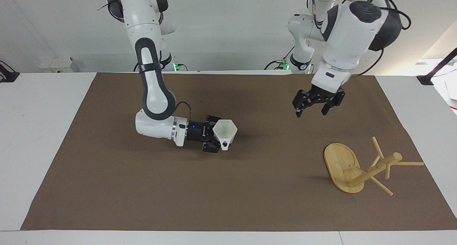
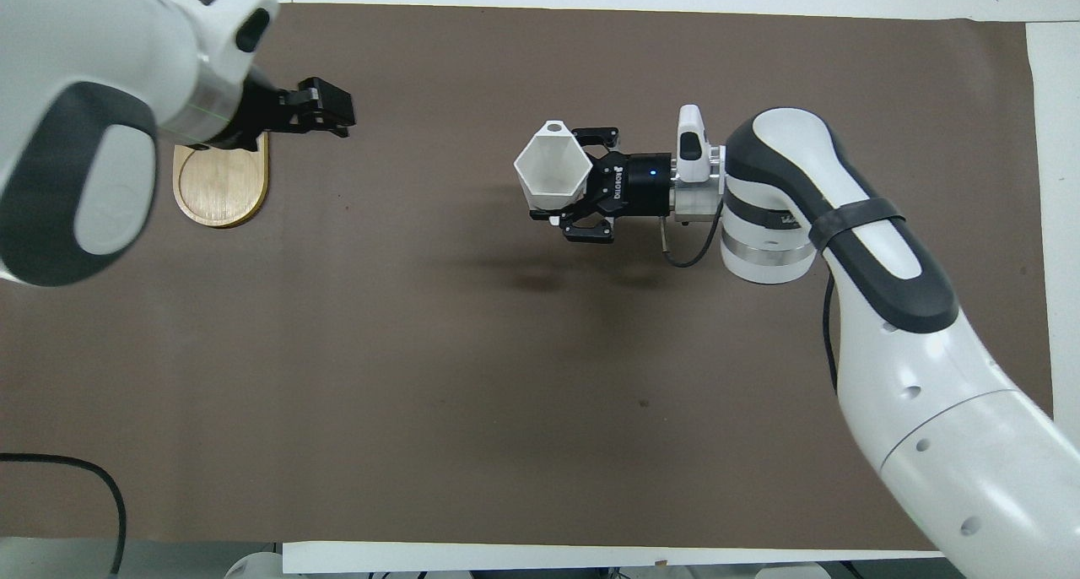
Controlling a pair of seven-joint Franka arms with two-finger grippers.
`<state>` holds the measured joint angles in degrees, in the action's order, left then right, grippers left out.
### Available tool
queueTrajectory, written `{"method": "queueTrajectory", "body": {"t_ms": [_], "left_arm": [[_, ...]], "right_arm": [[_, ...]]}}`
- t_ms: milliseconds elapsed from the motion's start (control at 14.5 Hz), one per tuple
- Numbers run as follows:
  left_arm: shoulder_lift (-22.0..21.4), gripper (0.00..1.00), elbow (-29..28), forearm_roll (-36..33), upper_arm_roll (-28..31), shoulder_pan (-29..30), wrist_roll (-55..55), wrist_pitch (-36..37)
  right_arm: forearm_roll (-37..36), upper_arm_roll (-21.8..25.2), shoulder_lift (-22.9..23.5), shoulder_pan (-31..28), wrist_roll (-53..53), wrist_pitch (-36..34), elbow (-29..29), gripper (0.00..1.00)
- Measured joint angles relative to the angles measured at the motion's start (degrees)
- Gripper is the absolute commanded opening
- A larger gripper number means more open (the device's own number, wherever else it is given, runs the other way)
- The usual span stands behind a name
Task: Hang cup on rack
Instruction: 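Grasp the cup with the left gripper from the right gripper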
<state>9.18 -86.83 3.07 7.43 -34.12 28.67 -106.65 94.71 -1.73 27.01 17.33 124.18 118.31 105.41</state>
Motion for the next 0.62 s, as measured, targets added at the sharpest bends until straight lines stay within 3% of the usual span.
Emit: {"method": "queueTrajectory", "body": {"t_ms": [207,552,621], "left_arm": [[1.7,1.00,-0.6,-0.1,0.0,-4.3,5.2,-7.2],[5.0,0.99,-1.6,-0.1,0.0,-6.4,6.6,-7.6],[5.0,0.74,-2.3,-0.1,0.0,-6.8,6.7,-7.5]], "right_arm": [[4.7,0.0,-0.7,5.9,-0.8,6.1,-0.6,0.45],[5.3,0.1,-3.2,7.8,-3.6,10.7,-0.7,0.45],[5.3,0.1,-3.4,7.9,-3.8,10.8,-0.7,0.46]]}}
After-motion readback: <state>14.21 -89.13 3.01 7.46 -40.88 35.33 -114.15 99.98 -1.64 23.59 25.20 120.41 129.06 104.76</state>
